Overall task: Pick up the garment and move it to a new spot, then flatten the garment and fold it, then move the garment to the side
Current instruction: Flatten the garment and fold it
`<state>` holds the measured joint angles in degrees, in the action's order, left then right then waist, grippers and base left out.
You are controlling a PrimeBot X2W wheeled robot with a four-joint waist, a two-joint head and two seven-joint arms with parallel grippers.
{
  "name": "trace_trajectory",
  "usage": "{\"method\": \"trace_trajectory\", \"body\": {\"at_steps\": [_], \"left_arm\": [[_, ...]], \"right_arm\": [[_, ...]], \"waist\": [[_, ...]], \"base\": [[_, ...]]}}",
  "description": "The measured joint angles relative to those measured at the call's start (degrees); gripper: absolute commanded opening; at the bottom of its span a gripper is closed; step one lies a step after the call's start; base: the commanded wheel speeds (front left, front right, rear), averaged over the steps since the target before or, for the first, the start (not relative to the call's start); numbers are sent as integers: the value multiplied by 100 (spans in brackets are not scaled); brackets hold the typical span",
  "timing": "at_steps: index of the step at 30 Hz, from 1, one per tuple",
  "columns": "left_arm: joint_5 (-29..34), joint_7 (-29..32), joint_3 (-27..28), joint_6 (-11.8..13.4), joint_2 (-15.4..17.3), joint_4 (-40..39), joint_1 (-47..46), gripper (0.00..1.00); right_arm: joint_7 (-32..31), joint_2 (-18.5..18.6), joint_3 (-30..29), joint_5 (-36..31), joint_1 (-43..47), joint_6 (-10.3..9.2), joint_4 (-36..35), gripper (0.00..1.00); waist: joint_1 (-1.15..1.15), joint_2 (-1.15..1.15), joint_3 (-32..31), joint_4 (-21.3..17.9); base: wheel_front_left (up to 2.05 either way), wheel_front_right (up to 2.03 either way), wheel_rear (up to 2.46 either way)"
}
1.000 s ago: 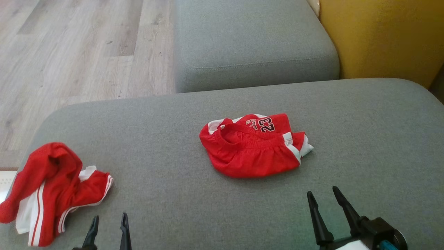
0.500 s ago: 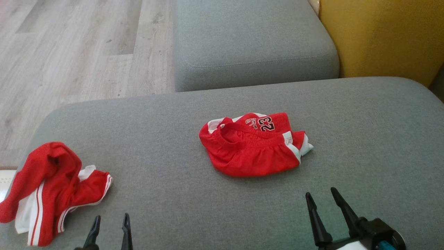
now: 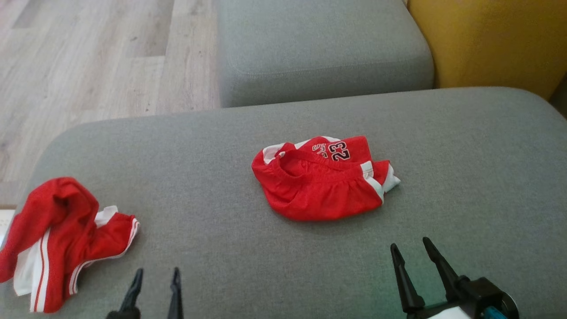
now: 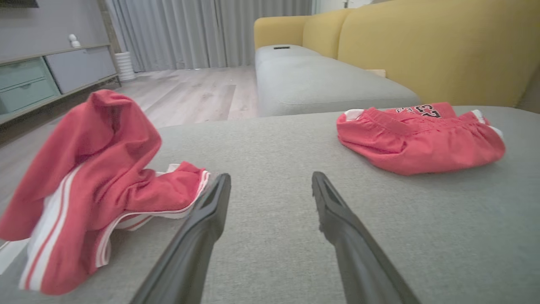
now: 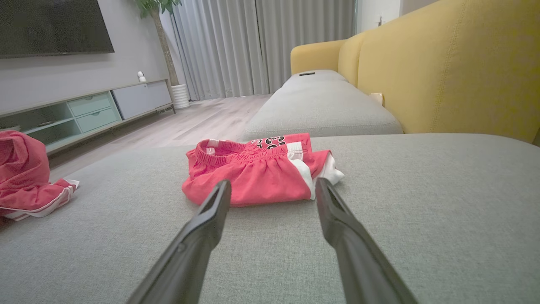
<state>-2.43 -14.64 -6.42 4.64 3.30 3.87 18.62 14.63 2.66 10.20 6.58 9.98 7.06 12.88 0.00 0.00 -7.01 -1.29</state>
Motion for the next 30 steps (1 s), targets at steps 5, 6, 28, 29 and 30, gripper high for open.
{"method": "trace_trajectory", "body": {"at_steps": [5,6,28,29,30], "left_arm": [[40,0,-292,-148,0,94,-311,100],[22,0,-375,-169,0,189,-485,100],[-1882,2439,-3764,-664,-67,2463,-5974,100],[-2004,2532,-3869,-665,-68,2553,-6102,100],[-2116,2617,-3983,-665,-67,2641,-6222,100]], "right_arm": [[0,0,-1,-10,-16,0,-70,100],[0,0,-4,-10,-27,-1,-90,100],[0,176,-37,-1,-1078,0,-358,100],[0,175,-51,0,-1079,0,-363,100],[0,174,-49,0,-1079,-1,-364,100]], "waist": [[0,0,186,-60],[0,0,238,-76],[2,0,1925,-1027],[2,0,2002,-1079],[2,0,2071,-1130]], "base": [[0,0,0],[0,0,0],[0,0,0],[0,0,0],[0,0,0]]}}
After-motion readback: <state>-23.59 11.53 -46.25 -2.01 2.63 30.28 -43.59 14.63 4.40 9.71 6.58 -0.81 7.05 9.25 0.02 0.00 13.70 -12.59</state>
